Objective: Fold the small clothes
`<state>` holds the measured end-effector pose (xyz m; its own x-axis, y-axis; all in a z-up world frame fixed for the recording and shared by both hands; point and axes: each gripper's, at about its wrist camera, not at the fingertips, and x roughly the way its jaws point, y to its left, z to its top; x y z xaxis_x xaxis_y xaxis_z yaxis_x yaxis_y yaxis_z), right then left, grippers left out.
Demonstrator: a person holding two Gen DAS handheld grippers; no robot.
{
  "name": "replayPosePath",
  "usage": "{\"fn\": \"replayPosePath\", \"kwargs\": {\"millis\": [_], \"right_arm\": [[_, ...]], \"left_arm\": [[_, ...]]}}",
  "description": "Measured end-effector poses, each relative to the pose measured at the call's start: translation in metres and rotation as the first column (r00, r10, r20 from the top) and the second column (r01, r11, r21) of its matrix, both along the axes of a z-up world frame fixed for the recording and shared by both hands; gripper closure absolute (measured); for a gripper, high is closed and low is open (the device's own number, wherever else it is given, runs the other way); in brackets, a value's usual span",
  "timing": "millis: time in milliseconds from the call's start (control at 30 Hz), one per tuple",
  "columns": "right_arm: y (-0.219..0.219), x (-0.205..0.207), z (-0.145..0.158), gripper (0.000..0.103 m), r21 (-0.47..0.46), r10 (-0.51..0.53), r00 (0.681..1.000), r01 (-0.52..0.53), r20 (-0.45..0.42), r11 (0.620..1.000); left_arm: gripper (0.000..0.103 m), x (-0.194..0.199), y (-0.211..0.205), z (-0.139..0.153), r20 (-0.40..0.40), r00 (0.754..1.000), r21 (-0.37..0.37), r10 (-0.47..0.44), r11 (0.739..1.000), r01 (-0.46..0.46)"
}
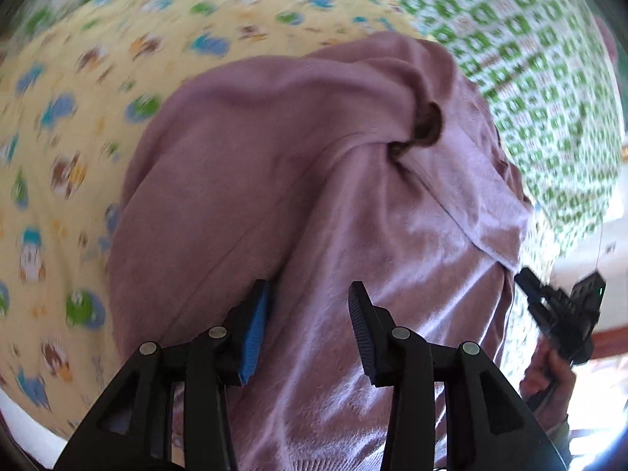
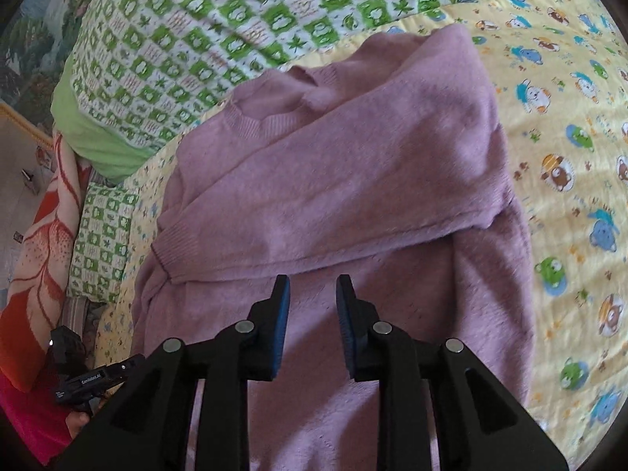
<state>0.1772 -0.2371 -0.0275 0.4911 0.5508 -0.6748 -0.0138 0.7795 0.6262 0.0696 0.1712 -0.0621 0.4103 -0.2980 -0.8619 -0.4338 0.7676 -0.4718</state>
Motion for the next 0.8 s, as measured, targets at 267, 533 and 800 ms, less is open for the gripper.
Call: {"fn": "replayPosePath", "kwargs": {"millis": [267, 533, 800], "right_arm": [[0.032, -0.011, 0.014, 0.077, -0.015, 0.049, 0.999, -0.048, 0.015, 0.999], [0.050, -0.016, 0.013, 0.077, -0.019, 0.072, 0.997, -0.072, 0.000, 0.997], [0.078, -0.017, 0.008, 0.077, -0.009, 0.131, 0.991, -0.131, -0.010, 0.991]], "left_arm": [[0.061, -0.043, 0.021, 0.003, -0.015, 0.984, -0.162, 0.180, 0.970, -0.180], [0.051, -0.093, 0.035, -0.007, -0.120, 0.949, -0.140, 0.293, 0.941, -0.309], [0.088, -0.059, 0.047, -0.019, -0.105, 0.957, -0.020, 0.272, 0.961, -0.275]]}}
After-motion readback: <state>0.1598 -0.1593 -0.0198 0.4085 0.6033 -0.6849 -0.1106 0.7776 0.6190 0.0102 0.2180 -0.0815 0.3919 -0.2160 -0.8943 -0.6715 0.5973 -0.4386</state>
